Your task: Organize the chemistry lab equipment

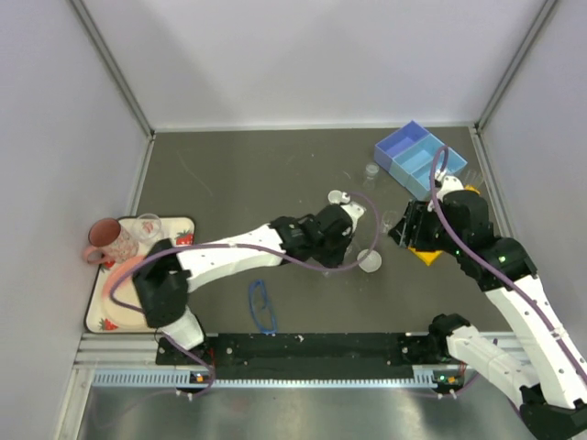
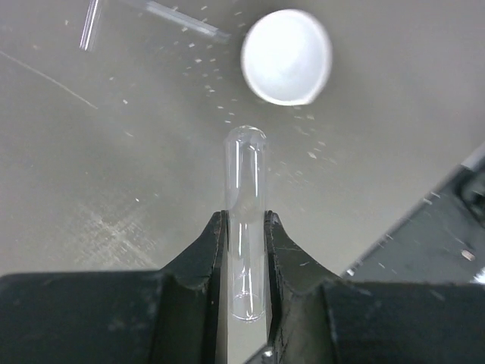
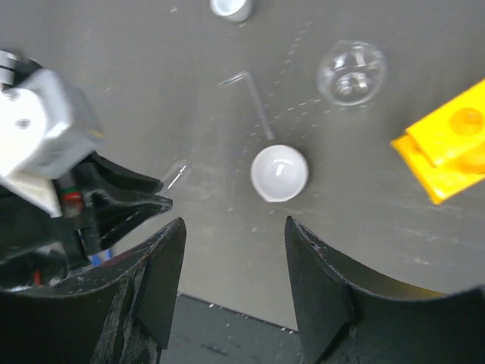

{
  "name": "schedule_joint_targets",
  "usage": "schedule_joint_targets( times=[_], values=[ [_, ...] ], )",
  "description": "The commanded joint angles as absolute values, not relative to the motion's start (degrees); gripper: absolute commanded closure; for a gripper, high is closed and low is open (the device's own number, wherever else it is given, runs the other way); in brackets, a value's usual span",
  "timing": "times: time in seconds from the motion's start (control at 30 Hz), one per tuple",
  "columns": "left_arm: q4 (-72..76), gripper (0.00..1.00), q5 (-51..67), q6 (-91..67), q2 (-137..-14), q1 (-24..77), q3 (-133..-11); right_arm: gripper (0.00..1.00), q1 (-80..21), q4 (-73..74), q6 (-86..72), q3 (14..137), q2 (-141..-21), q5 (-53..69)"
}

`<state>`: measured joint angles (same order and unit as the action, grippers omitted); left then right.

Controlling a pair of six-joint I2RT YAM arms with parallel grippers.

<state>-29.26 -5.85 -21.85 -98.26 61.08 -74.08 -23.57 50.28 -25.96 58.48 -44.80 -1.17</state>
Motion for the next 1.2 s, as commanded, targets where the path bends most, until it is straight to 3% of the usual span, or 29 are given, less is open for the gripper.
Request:
schedule_joint_targets(
  times=[0.0,0.43,0.7,0.9,1.17],
  values=[
    [-30.0,1.00,3.9,-17.8,-87.5,61.4,-71.5,0.44,-24.1,46.6,-25.5,57.8,-44.3,12.0],
    [-21.8,1.00,31.1,-14.0,-61.1,61.3,-58.8,0.47,-24.6,30.6,-34.3,54.1,-41.3,46.2],
    [-15.0,1.00,37.0,-16.3,-53.1,61.1,-54.1,0.47,-32.4,22.5,-42.9,50.7,-39.1,46.7],
    [-13.3,1.00,38.1,-17.0,-54.1,60.9,-54.8,0.47,-43.0,19.6,-44.1,50.5,-40.7,40.2],
    [-12.7,1.00,38.3,-17.0,-55.2,60.1,-55.6,0.48,-48.5,16.9,-44.7,50.6,-42.5,36.6]
  ],
)
